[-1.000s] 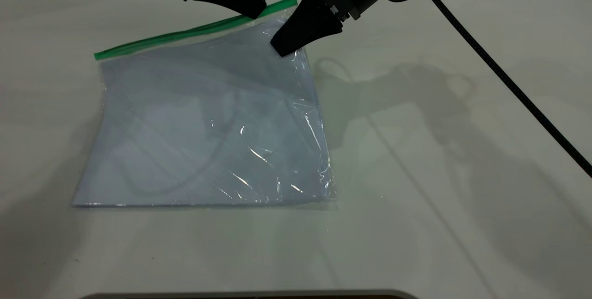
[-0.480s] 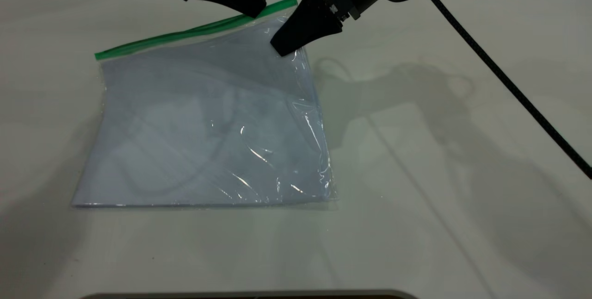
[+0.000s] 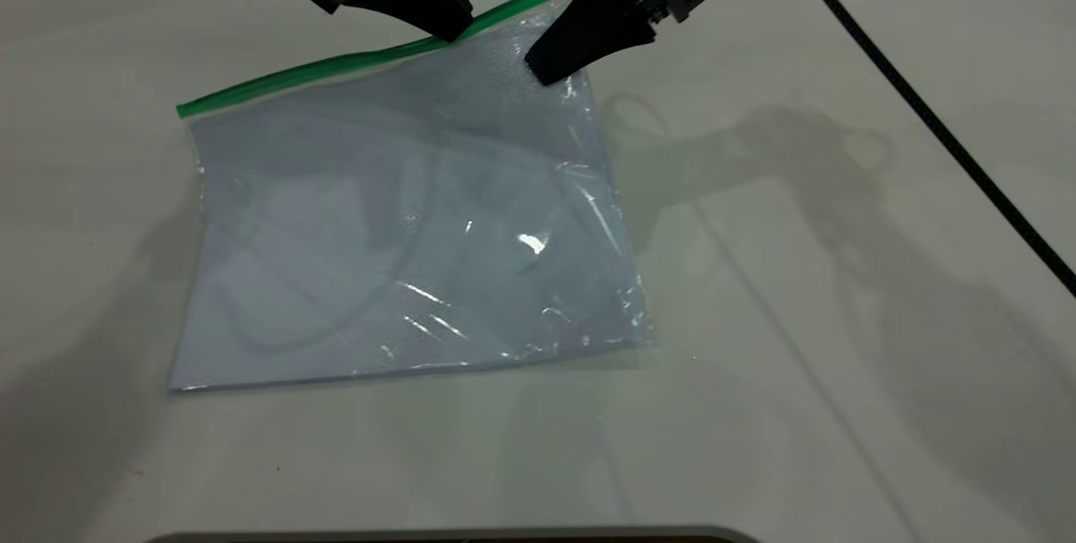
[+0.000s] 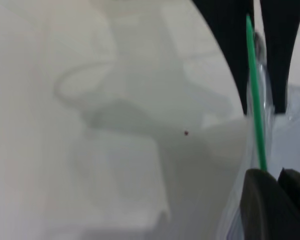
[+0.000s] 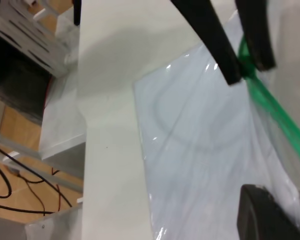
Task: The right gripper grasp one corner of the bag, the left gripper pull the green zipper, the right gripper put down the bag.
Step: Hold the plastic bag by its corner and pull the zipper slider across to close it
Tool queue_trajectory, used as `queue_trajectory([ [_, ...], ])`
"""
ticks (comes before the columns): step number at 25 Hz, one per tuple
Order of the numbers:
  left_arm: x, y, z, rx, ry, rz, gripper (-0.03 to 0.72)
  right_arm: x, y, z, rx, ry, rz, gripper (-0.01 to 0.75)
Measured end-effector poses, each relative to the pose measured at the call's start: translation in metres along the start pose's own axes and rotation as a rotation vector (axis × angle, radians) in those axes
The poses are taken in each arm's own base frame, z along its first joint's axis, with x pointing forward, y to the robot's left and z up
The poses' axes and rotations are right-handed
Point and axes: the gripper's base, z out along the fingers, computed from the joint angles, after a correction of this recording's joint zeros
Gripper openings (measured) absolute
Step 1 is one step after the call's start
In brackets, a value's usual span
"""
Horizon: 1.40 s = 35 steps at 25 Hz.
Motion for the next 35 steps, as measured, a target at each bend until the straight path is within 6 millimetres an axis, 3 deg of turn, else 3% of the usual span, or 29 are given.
queue_trajectory([
  [11,0.014,0.003,-0.004,-0.021,0.119,-0.032,0.049,0.01,-0.012,-0.023,0.024,-0.024,0.061,0.033],
  [27,0.075,0.008,-0.054,0.065,0.205,-0.163,0.049,0.011,-0.015,-0.029,0.032,-0.038,0.086,0.033],
  [35,0.091,0.007,-0.063,0.09,0.307,-0.127,0.049,0.012,-0.015,-0.03,0.034,-0.038,0.092,0.033],
])
